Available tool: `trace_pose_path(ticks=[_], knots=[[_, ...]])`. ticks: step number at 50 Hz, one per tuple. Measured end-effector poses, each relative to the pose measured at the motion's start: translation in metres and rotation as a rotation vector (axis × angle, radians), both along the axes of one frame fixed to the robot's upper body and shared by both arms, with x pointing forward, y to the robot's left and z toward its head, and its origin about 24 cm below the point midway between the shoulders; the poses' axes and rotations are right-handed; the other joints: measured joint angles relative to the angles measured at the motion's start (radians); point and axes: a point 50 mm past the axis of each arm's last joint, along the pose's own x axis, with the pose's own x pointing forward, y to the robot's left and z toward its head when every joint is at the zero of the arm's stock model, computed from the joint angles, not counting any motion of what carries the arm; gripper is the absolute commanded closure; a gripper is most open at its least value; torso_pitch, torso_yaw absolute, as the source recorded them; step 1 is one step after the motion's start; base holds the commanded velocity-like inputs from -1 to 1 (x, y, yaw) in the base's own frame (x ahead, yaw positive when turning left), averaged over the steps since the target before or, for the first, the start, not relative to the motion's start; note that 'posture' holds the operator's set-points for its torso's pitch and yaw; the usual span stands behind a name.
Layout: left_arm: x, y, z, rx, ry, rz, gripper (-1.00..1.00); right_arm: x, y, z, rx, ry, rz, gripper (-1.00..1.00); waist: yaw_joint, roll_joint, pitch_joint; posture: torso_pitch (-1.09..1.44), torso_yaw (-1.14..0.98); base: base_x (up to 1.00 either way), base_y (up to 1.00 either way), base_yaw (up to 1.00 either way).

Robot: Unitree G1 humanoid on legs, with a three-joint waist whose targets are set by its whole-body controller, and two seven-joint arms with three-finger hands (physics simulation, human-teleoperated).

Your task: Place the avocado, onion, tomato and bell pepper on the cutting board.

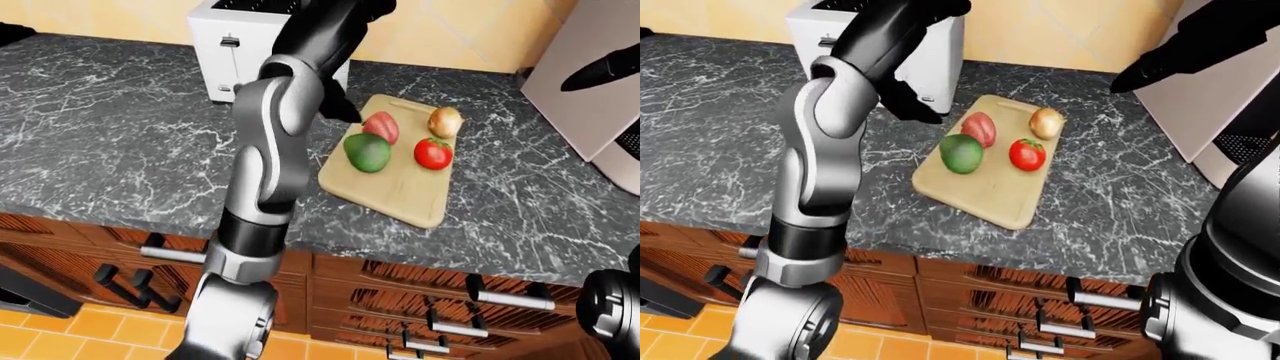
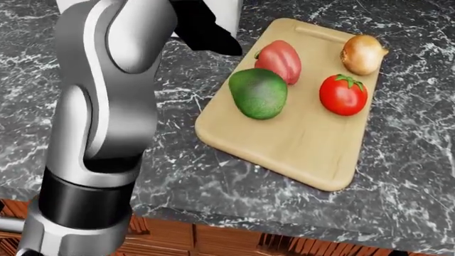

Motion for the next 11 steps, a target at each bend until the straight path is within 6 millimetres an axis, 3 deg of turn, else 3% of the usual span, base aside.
trace_pose_path(ticks=[11], knots=[[0.0021, 0.0005, -0.0029, 0.001, 0.016, 0.003, -0.51, 0.0008, -0.0001, -0.0026, 0.003, 0.01, 0.002, -1.0, 0.001, -0.003, 0.006, 0.0, 0.0, 0.0, 0.0, 0.0]])
